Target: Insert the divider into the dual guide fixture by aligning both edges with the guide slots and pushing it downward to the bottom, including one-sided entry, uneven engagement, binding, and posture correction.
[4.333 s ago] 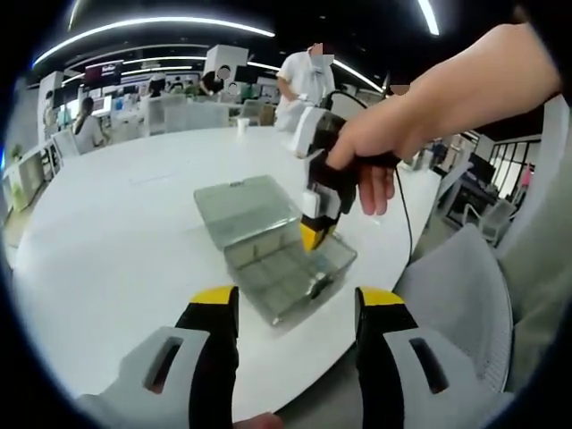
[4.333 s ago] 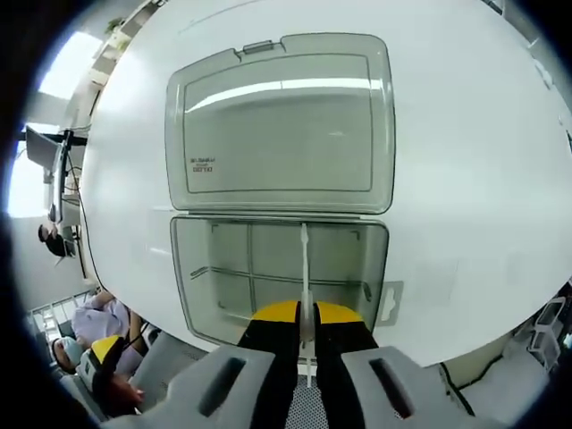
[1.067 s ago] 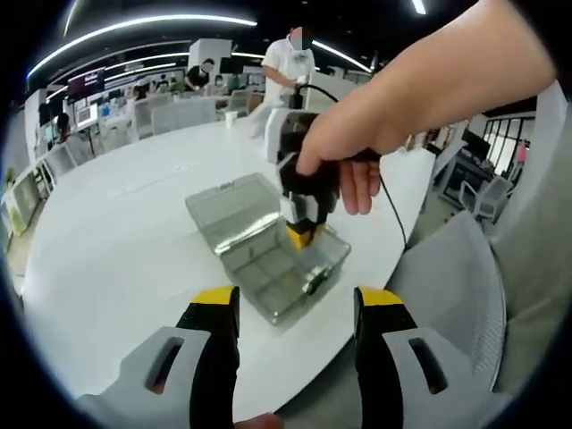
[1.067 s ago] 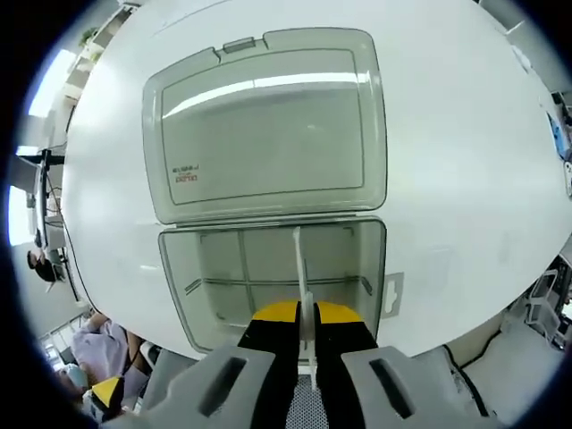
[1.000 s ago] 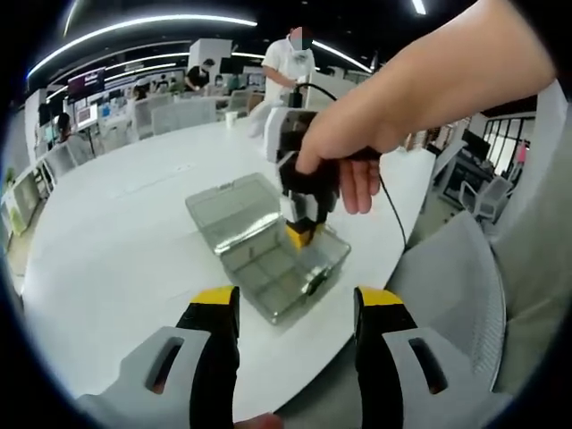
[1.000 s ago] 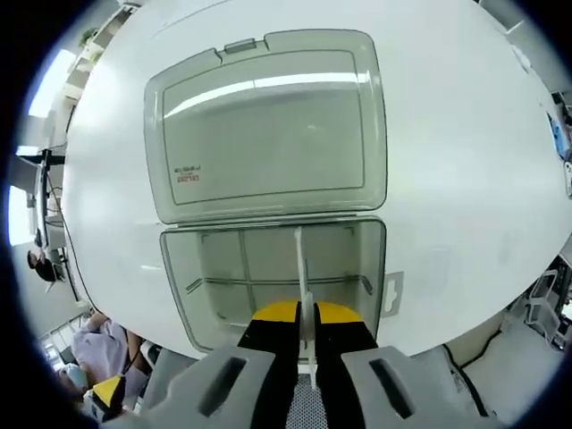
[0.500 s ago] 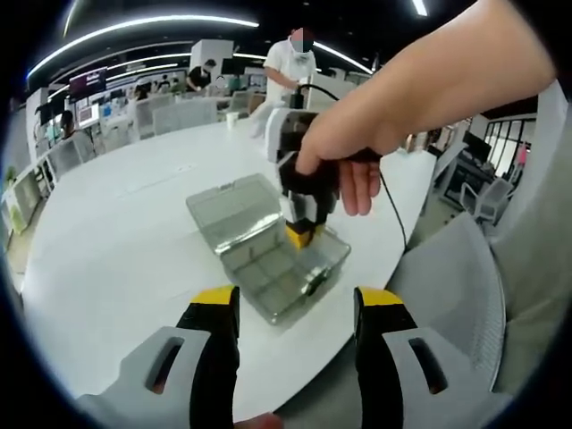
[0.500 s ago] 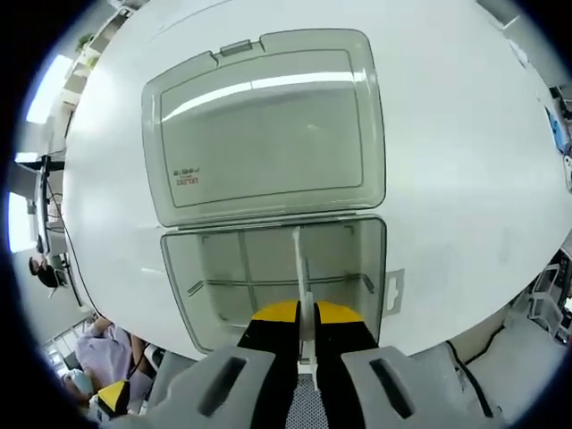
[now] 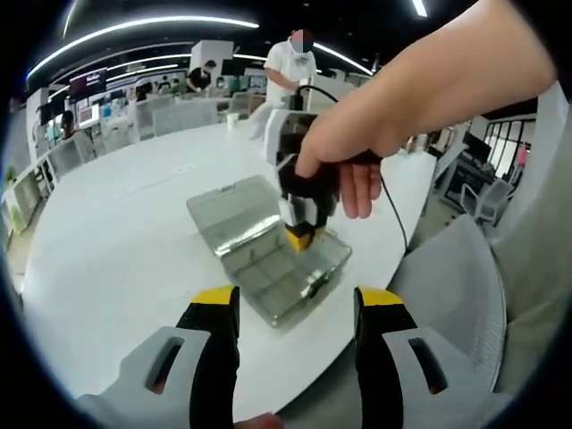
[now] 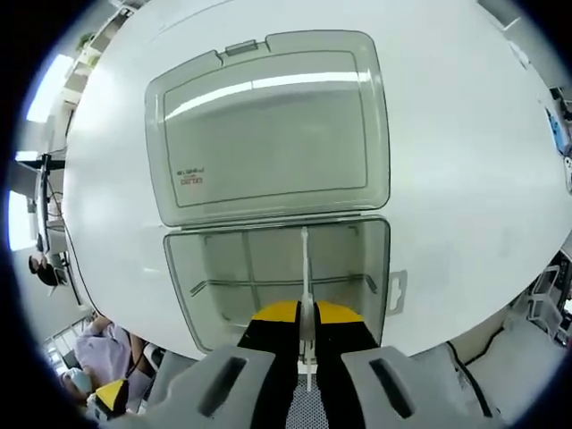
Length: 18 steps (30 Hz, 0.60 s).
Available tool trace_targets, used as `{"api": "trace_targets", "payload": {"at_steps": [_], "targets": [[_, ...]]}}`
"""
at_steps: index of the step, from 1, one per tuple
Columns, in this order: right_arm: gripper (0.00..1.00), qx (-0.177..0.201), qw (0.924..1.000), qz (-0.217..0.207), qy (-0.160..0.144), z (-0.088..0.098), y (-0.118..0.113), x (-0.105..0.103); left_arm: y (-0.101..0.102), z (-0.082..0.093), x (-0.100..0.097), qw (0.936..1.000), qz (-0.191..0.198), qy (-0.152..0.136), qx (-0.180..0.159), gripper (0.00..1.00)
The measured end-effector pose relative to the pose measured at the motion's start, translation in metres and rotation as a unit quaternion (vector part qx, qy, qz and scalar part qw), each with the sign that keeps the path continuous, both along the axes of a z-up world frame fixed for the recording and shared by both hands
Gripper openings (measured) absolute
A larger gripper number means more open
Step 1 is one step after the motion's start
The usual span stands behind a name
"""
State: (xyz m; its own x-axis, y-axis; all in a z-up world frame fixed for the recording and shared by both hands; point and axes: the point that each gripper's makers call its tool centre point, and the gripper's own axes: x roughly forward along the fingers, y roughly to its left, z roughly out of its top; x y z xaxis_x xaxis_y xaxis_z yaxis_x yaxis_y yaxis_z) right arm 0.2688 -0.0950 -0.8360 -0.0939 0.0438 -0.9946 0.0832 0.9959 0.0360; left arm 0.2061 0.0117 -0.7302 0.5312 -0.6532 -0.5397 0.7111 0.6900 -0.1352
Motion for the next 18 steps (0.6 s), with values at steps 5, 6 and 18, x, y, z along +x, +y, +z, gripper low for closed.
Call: {"api": "trace_targets", "payload": {"at_steps": [5,6,18], "targets": [[0.00,0.002,1.0000,0.005,0.004,0.0045,0.0014,-0.0037,0.0000,-0.0015,-0.0004,1.0000,0.001,0.002,0.000,0.50],[0.00,0.003,1.0000,0.006,0.005,0.0031,0.0020,-0.0016,-0.0005,-0.0015,-0.0004,1.0000,0.000,0.002,0.000,0.50],[0.00,0.001,0.9999,0.015,0.004,-0.0010,-0.0017,-0.0002,-0.0020,-0.0009,0.0011,1.0000,-0.001,0.000,0.000,0.50]]}}
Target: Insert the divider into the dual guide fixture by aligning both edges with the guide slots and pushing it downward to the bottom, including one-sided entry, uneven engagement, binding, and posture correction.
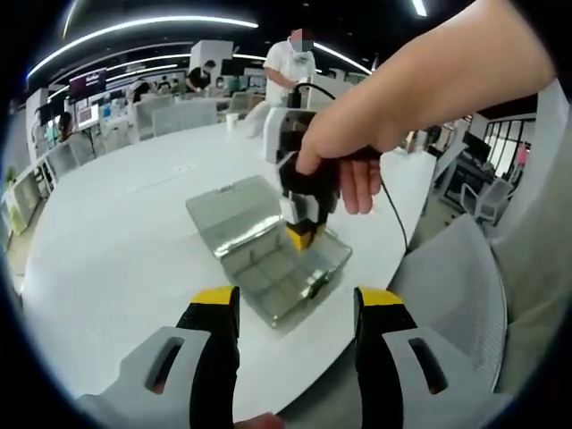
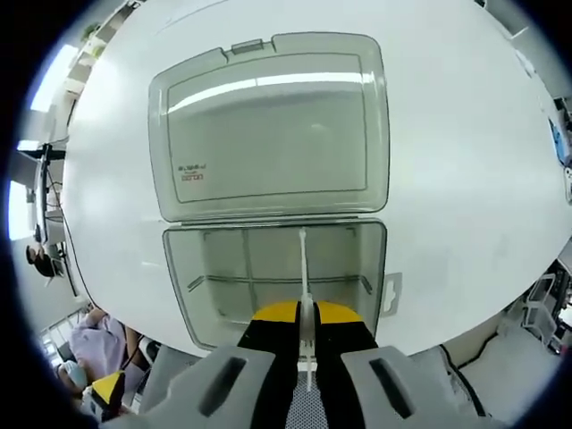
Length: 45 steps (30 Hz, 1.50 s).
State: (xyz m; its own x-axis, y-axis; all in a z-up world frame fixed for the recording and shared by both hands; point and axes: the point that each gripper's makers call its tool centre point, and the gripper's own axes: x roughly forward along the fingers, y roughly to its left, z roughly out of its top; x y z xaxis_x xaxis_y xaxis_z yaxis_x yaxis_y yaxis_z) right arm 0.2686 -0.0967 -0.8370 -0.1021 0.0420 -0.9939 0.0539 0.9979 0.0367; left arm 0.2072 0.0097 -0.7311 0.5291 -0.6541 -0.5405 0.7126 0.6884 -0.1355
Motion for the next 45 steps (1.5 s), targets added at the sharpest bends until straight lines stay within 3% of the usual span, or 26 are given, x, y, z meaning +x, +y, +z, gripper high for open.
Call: {"api": "trace_targets", "payload": {"at_steps": [11,18,45], "targets": [[0.00,0.002,1.0000,0.003,-0.004,-0.005,-0.001,0.000,0.002,-0.002,0.000,1.0000,0.003,0.002,0.000,0.50],[0.00,0.002,1.0000,0.007,-0.005,0.000,0.000,-0.010,0.002,-0.001,0.000,1.0000,0.004,0.002,-0.002,0.50],[0.00,0.030,0.9988,0.037,-0.011,-0.020,0.003,-0.007,0.002,-0.004,0.001,0.9998,0.014,0.003,-0.012,0.50]]}}
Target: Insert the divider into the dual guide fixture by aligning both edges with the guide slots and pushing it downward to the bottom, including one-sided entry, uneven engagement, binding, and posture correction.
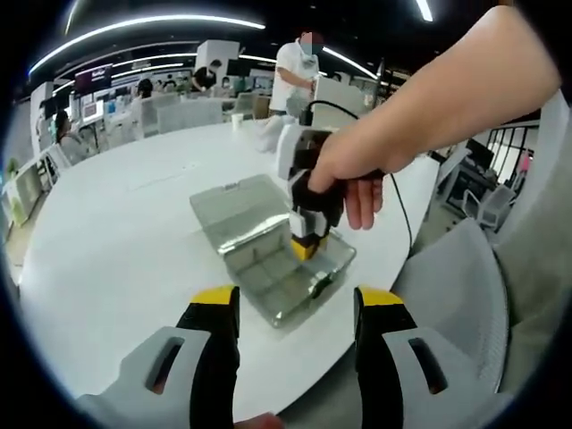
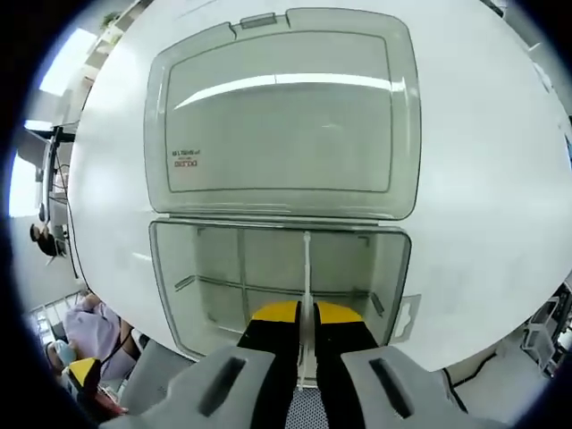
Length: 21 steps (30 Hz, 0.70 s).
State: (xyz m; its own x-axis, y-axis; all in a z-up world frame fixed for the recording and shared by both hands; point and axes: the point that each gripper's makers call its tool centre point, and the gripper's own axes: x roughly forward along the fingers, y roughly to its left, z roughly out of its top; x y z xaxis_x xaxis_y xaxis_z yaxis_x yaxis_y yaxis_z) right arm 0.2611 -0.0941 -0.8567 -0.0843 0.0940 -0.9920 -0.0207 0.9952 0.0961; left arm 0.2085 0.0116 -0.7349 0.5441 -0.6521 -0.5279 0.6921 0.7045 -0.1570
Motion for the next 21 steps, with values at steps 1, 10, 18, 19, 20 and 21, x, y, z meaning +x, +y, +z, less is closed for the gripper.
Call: {"api": "trace_targets", "payload": {"at_steps": [1,10,18,19,20,21], "targets": [[0.00,0.002,1.0000,0.001,0.000,-0.0001,0.0005,-0.0004,-0.0001,-0.0002,-0.0001,1.0000,0.000,0.000,-0.001,0.50],[0.01,0.025,0.9997,0.001,-0.002,-0.0036,0.0004,0.0015,-0.0005,-0.0004,0.0011,0.9999,0.004,-0.001,-0.009,0.50],[0.02,0.048,0.9987,0.005,-0.013,-0.0046,0.0014,0.0028,-0.0026,-0.0009,0.0043,0.9997,0.006,-0.007,-0.020,0.50],[0.02,0.049,0.9987,0.004,-0.014,-0.0043,0.0002,0.0023,-0.0029,-0.0008,0.0043,0.9997,0.006,-0.008,-0.022,0.50],[0.02,0.055,0.9983,-0.004,-0.015,-0.0043,0.0004,0.0027,-0.0029,-0.0014,0.0048,0.9997,0.005,-0.010,-0.022,0.50],[0.02,0.059,0.9981,-0.007,-0.016,-0.0043,0.0010,0.0029,-0.0029,-0.0015,0.0049,0.9997,0.005,-0.010,-0.023,0.50]]}}
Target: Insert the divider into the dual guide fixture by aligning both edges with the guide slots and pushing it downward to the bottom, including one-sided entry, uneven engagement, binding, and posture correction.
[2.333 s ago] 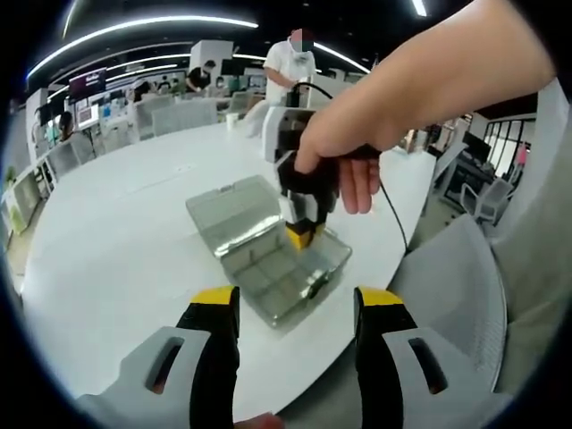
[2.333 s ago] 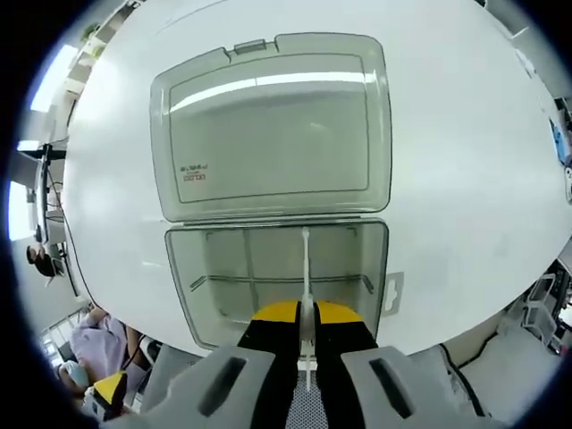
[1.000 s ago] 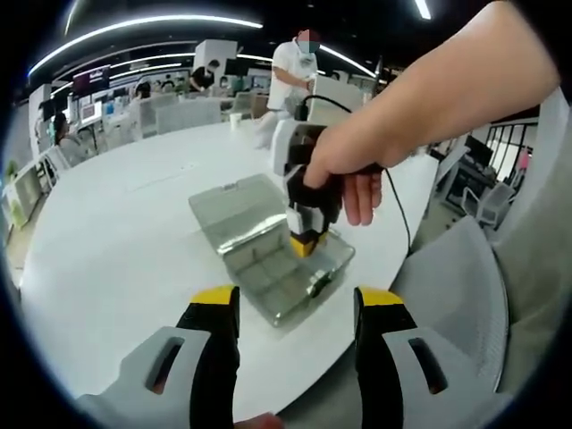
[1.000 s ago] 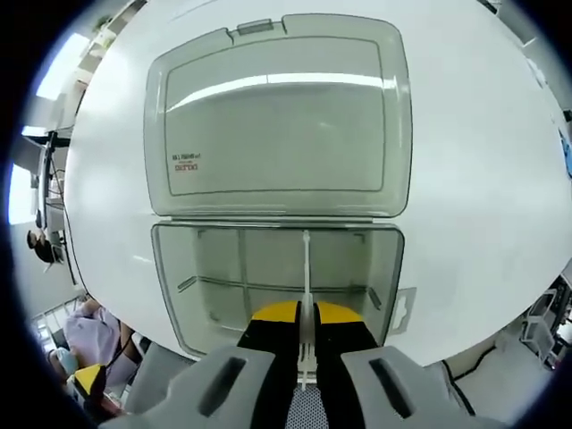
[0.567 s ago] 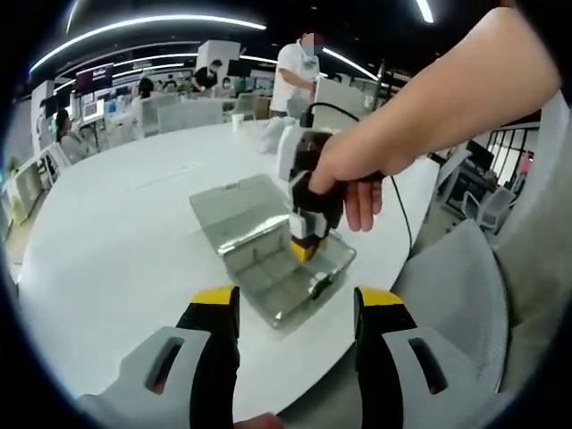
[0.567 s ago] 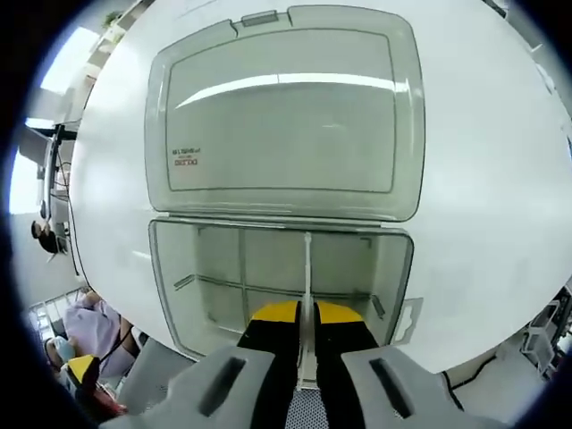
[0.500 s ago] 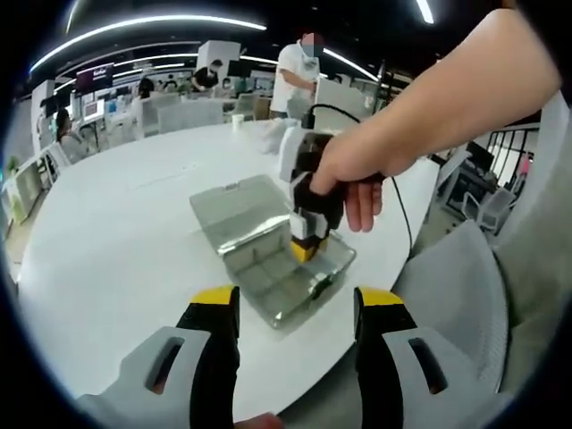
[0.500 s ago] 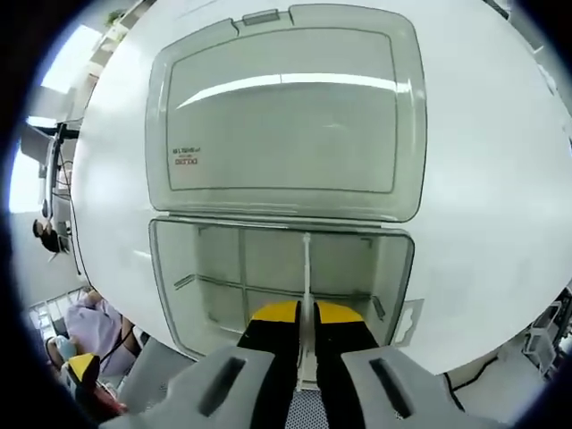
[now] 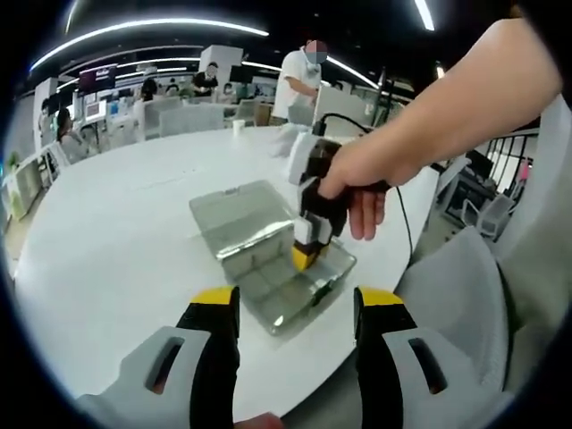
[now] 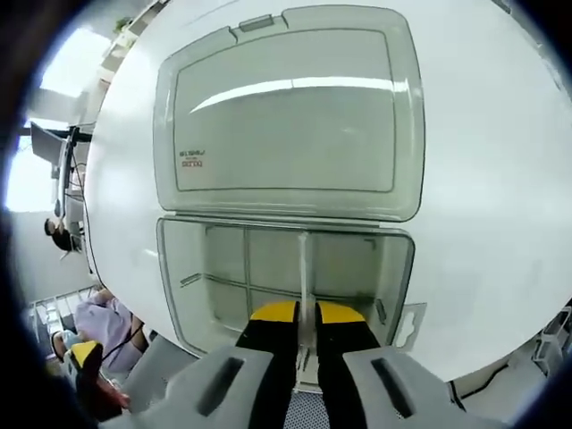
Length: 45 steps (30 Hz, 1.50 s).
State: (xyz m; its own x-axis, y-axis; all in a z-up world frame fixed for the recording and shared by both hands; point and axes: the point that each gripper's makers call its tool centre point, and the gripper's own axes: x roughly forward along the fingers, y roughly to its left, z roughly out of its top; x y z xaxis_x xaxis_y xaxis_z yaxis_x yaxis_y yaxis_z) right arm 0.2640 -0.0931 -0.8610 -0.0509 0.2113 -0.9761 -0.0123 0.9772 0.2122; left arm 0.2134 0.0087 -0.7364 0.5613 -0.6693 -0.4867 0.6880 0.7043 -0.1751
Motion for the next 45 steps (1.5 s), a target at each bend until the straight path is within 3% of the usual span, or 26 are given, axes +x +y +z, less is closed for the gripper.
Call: {"api": "trace_targets", "payload": {"at_steps": [12,28,34,37,45], "targets": [[0.03,0.010,0.9999,0.005,-0.011,-0.002,0.001,0.003,-0.001,-0.003,0.004,0.9999,-0.005,-0.008,-0.007,0.50],[0.01,-0.020,0.9992,0.034,-0.003,-0.014,0.001,0.002,-0.002,-0.005,0.004,0.9999,-0.005,-0.008,-0.004,0.50],[0.00,-0.028,0.9990,0.035,0.003,-0.011,0.001,-0.001,0.000,-0.006,0.003,1.0000,-0.002,-0.006,-0.004,0.50],[0.00,-0.032,0.9979,0.056,0.001,-0.011,0.001,-0.001,-0.001,-0.006,0.004,1.0000,-0.003,-0.005,-0.004,0.50],[0.05,-0.021,0.9985,0.051,0.003,-0.008,0.004,-0.003,0.000,-0.005,0.003,1.0000,-0.001,-0.005,-0.004,0.50]]}}
